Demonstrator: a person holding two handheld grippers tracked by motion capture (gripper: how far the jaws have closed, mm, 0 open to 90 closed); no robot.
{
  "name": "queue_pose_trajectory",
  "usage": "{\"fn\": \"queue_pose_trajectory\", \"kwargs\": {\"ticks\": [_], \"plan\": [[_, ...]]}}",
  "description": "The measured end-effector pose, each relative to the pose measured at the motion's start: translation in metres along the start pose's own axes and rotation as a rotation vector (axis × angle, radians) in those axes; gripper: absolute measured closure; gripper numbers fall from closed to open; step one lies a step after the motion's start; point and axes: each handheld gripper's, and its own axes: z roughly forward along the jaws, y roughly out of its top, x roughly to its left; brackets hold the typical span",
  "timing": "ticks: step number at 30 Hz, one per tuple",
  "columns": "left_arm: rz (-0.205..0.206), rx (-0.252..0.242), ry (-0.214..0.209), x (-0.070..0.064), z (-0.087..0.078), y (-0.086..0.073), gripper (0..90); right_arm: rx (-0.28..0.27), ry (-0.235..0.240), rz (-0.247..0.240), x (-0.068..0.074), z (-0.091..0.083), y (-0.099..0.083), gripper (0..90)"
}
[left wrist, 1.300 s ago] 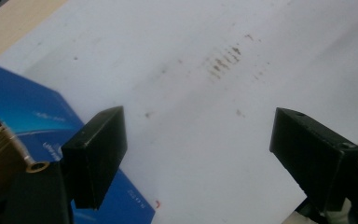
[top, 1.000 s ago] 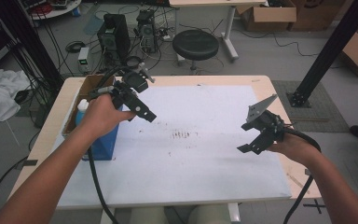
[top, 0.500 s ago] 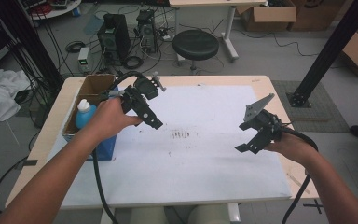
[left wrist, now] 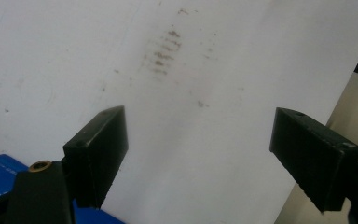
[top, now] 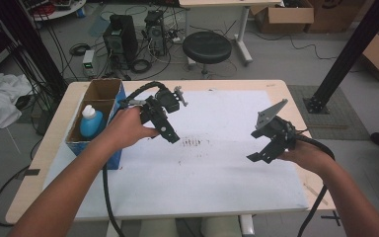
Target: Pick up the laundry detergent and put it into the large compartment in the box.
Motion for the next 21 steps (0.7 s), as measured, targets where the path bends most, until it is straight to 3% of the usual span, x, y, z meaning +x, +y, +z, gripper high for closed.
{"fn": "queue_pose_trajectory", "kwargs": {"ticks": [7,21], "plan": [[-0.003,0.01,-0.029,0.002,0.011,0.002,20.0,0.001,-0.002,0.004,0.0,0.001,-0.001,16.5],[-0.01,0.007,-0.022,0.005,0.01,-0.003,20.2,0.003,0.002,0.007,0.001,0.003,-0.002,16.5]]}}
